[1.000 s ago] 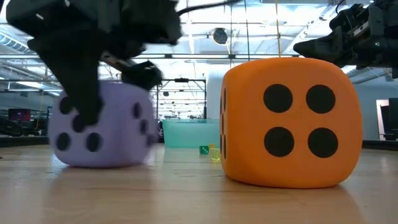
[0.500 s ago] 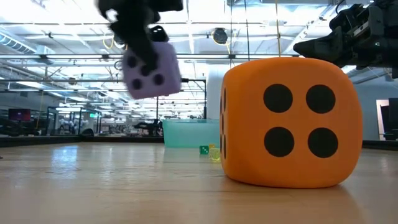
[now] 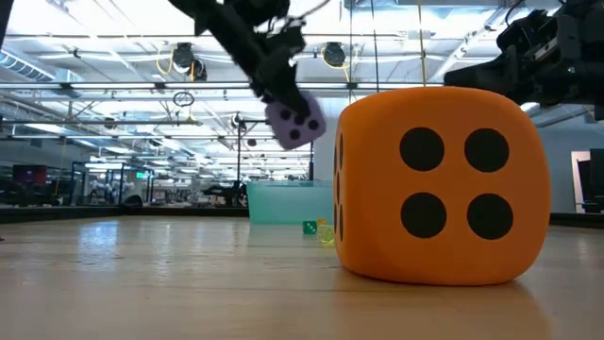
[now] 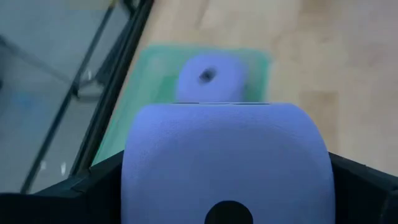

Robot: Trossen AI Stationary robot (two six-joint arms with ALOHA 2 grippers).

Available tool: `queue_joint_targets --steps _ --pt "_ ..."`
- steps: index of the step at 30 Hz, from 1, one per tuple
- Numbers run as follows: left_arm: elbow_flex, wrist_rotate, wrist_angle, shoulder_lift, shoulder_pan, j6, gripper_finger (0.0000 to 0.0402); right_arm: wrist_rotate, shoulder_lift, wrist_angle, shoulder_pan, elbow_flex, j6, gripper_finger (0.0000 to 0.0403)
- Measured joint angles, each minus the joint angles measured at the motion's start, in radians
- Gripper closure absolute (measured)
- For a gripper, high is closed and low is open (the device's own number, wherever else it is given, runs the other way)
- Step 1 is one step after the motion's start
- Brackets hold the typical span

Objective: Pick & Place Dice
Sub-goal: Put the large purple dice into the blue transparent bin

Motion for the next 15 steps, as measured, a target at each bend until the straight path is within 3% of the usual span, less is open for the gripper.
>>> queue_joint_targets --steps 6,15 --pt "0.0 0.057 -0.023 0.058 0.094 -0.045 0.0003 0.004 0.016 0.01 0.0 0.0 -0.018 0.0399" --pt "0.0 0.113 0.062 0.144 0.074 -0.029 0.0002 0.007 0.032 0.025 0.0 0.0 -0.021 0.0399"
